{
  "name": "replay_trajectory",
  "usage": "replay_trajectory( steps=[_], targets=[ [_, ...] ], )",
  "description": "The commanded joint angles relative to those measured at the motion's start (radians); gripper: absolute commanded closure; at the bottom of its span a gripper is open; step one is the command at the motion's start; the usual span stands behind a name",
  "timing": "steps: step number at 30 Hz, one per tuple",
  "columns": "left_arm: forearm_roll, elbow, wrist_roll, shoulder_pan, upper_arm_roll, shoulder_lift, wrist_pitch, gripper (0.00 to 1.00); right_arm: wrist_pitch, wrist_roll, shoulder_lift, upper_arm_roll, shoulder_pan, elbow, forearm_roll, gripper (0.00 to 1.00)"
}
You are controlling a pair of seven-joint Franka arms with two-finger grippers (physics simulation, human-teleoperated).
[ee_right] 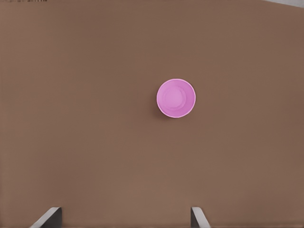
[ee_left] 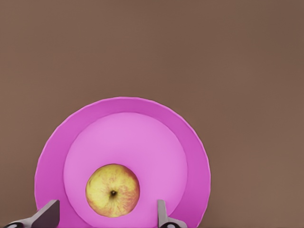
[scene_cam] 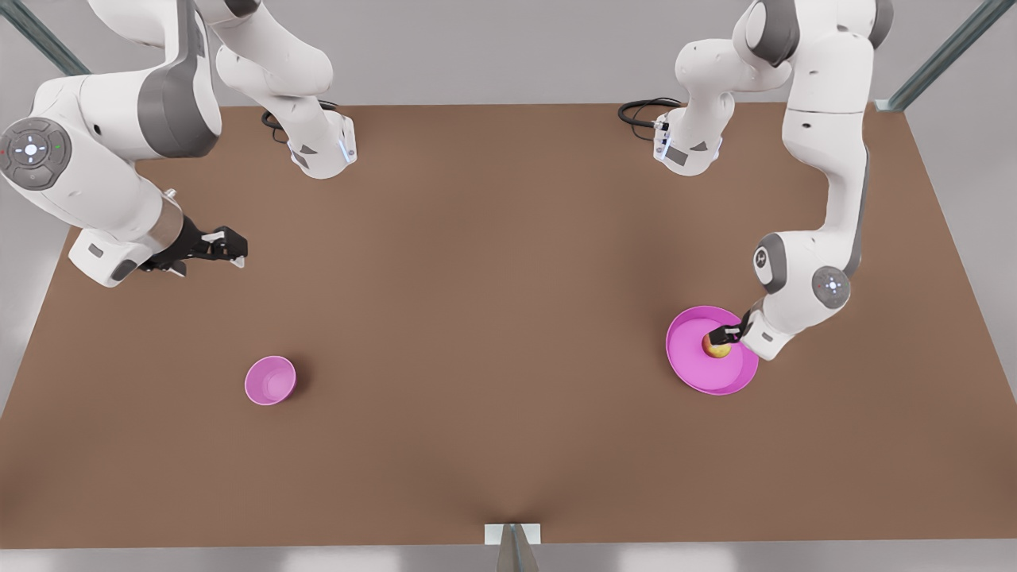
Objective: Use the left arm to pick up the apple from the plate, transfer it to the gripper of the right arm, and then use the right arm to place it into the bowl
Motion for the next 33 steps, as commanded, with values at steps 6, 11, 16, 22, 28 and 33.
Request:
replay_trajectory(
  steps=[6, 11, 16, 22, 28, 33],
  targets=[
    [-0.022, -0.040, -0.012, -0.002, -0.001, 0.039, 0.149, 0.00, -0.011, 0.114, 0.000, 0.003, 0.001, 0.001, 0.001, 0.00],
    [-0.022, -0.040, -0.005, -0.002, -0.001, 0.101, 0.182, 0.00, -0.011, 0.109, 0.002, 0.003, 0.003, 0.002, 0.003, 0.00],
    [-0.022, -0.043, -0.005, -0.009, -0.001, 0.136, 0.187, 0.00, -0.011, 0.102, 0.002, 0.003, -0.003, 0.001, 0.003, 0.00],
    [-0.022, -0.043, -0.003, -0.009, -0.001, 0.145, 0.189, 0.00, -0.011, 0.102, 0.002, 0.003, -0.002, 0.001, 0.003, 0.00],
    [-0.022, -0.043, -0.003, -0.009, -0.001, 0.147, 0.189, 0.16, -0.011, 0.100, 0.005, 0.003, -0.003, 0.001, 0.003, 0.00],
    [-0.020, -0.043, -0.003, -0.010, -0.002, 0.153, 0.189, 0.20, -0.011, 0.100, 0.007, 0.001, -0.003, 0.001, 0.003, 0.00]
  ],
)
